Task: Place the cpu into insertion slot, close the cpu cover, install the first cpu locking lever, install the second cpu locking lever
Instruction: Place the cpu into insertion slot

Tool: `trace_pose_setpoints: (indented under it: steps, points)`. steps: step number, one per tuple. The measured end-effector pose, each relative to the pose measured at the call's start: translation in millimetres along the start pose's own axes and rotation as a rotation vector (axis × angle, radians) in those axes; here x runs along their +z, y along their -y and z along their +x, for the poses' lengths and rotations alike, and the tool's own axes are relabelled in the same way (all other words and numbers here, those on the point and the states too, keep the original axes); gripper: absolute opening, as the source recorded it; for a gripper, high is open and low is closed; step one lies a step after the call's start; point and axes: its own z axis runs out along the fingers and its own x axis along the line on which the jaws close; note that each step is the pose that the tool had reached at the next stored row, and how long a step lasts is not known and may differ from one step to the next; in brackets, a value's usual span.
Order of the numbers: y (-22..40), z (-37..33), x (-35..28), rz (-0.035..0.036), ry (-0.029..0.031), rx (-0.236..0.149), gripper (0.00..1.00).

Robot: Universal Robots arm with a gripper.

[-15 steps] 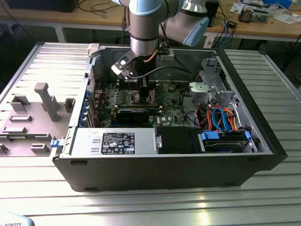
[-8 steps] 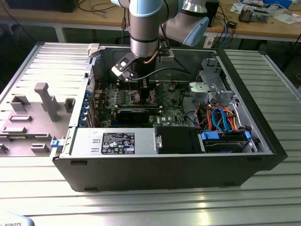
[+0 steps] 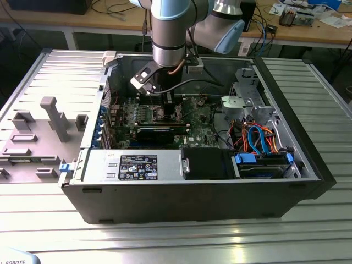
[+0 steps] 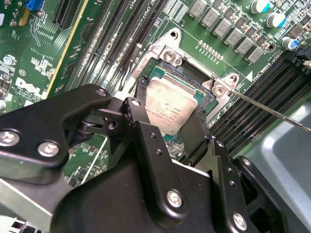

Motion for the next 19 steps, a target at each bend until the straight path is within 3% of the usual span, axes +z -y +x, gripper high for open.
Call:
trace_pose_setpoints:
  steps: [7,11,19]
  points:
    - [-0.1,0.0,-3.6,0.0003,-0.0006,0.017,0.53]
    - [0.0,0.0,-3.6,0.0019,-0.0038,0.06,0.53]
    - [0.0,2.6,-2.0,0.0021,-0.004,0.066,0.53]
